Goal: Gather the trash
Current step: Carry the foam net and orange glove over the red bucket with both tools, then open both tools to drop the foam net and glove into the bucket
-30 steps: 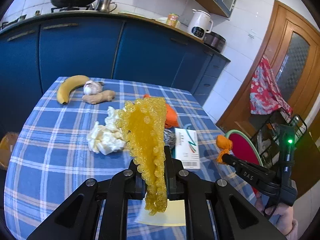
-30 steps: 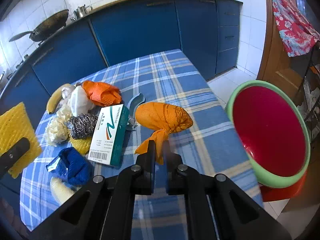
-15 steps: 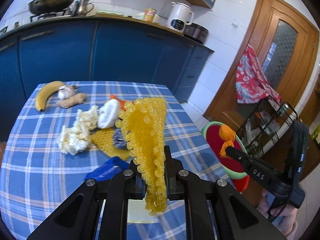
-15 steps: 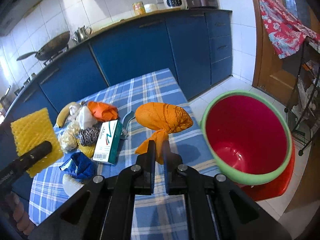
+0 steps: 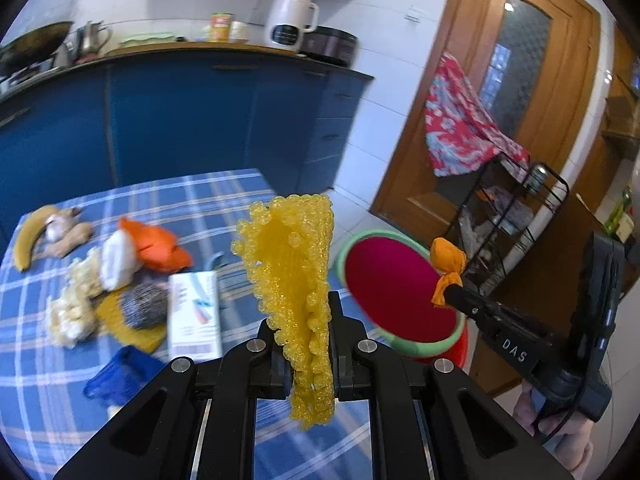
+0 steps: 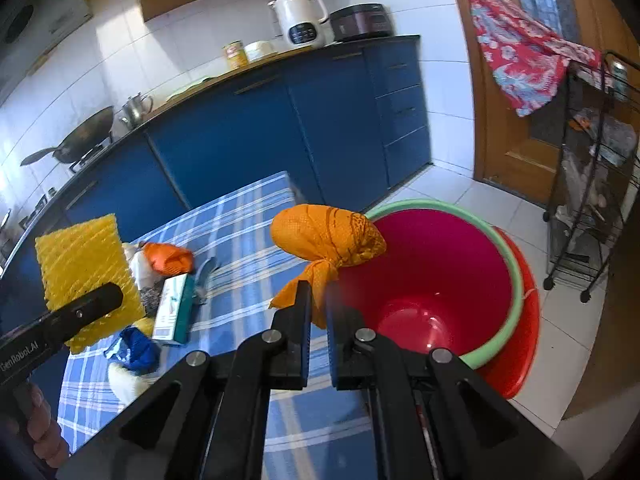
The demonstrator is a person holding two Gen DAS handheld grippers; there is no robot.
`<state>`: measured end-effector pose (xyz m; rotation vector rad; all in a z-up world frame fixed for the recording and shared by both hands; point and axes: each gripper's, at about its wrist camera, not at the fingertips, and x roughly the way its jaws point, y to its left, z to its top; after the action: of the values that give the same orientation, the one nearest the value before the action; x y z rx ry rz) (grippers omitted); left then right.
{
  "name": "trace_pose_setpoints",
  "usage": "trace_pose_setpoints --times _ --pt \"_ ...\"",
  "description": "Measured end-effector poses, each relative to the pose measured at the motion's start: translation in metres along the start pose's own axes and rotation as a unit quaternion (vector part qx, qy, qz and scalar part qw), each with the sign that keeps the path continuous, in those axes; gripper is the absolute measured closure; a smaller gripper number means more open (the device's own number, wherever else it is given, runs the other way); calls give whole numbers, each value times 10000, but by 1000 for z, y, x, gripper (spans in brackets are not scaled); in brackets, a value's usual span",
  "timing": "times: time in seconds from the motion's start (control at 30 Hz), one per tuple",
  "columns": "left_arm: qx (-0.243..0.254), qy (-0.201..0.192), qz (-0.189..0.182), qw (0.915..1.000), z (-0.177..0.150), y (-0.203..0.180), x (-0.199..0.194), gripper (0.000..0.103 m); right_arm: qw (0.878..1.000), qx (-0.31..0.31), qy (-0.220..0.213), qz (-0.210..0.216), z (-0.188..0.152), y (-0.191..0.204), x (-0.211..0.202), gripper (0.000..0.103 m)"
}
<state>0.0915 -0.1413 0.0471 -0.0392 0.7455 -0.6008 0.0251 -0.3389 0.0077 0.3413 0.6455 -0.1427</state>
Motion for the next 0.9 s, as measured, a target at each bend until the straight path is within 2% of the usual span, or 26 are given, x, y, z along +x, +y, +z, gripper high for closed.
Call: trace_pose_setpoints --times 0.17,0.43,0.67,0.9 --pt "261 101 -153 9995 9 -25 22 90 9998 142 -41 -157 0 -26 -1 95" --pt "410 378 -411 9976 14 -48 65 90 9983 404 90 -410 -1 -60 13 95" --pt "428 672 -471 9957 9 -56 98 90 9959 553 339 -623 -5 -85 39 93" --pt "454 814 -452 9946 9 -56 119 90 9935 713 524 -710 -9 -102 60 88"
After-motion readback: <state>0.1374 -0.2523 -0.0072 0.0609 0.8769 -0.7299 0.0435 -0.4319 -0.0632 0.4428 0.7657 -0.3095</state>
